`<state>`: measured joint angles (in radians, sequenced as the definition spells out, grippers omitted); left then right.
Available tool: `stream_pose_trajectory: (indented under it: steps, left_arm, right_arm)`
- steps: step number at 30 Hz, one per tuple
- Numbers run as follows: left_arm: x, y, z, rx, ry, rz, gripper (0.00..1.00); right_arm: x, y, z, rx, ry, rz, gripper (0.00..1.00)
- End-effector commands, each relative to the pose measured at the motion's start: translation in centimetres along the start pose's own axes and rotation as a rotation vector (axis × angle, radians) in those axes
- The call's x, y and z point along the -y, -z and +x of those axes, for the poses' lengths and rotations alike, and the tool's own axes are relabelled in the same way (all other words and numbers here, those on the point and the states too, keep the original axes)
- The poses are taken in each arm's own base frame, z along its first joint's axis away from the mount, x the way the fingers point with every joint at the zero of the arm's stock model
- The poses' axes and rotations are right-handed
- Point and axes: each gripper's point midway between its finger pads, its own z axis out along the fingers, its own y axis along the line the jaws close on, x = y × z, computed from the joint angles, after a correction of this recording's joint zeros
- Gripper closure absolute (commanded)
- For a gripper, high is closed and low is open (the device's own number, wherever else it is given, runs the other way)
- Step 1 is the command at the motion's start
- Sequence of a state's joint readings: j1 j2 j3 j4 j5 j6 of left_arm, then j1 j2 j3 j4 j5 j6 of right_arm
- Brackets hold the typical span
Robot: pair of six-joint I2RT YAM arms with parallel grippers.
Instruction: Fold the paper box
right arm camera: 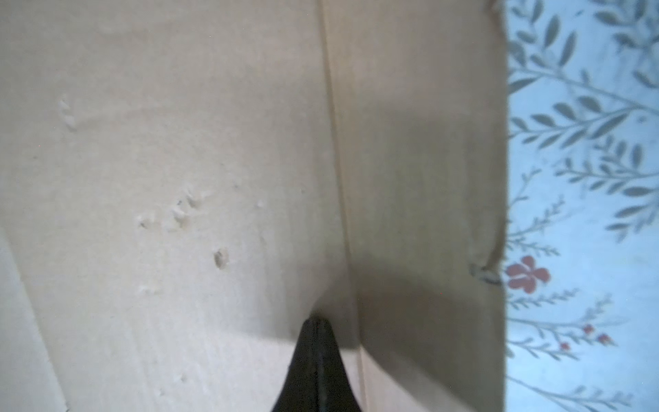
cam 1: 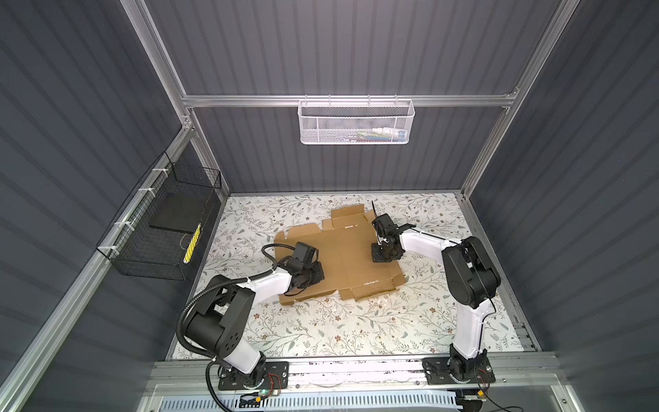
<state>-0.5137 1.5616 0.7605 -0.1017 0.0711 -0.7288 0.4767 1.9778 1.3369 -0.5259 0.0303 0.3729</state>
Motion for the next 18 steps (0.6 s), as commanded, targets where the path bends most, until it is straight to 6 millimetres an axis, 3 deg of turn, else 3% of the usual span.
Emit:
stream_pose_trajectory:
  steps: [1, 4, 9, 13, 18]
  left_arm:
    - [0.9, 2.0, -2.1, 0.045, -0.04, -0.031, 1.0]
    - [2.0, 3.0, -4.3, 0.084, -0.098, -0.054, 1.0]
    - [2.6, 3.1, -7.5, 0.114, -0.132, -0.066, 1.0]
    - [1.9, 2.4, -9.2, 0.11, -0.129, -0.073, 1.0]
    - [-0.3, 1.0, -10.2, 0.095, -0.103, -0.099, 1.0]
  right_arm:
    - [0.4, 3.6, -0.5, 0.055, 0.007, 0.008, 0.94]
    - [-0.2, 6.1, 0.3, 0.099, -0.002, -0.031, 0.91]
    - [-1.2, 9.4, 3.6, 0.142, -0.002, -0.063, 0.88]
    - [-1.5, 10.2, 6.0, 0.137, -0.024, -0.071, 0.88]
    - [-2.1, 10.0, 8.3, 0.126, -0.091, -0.093, 0.88]
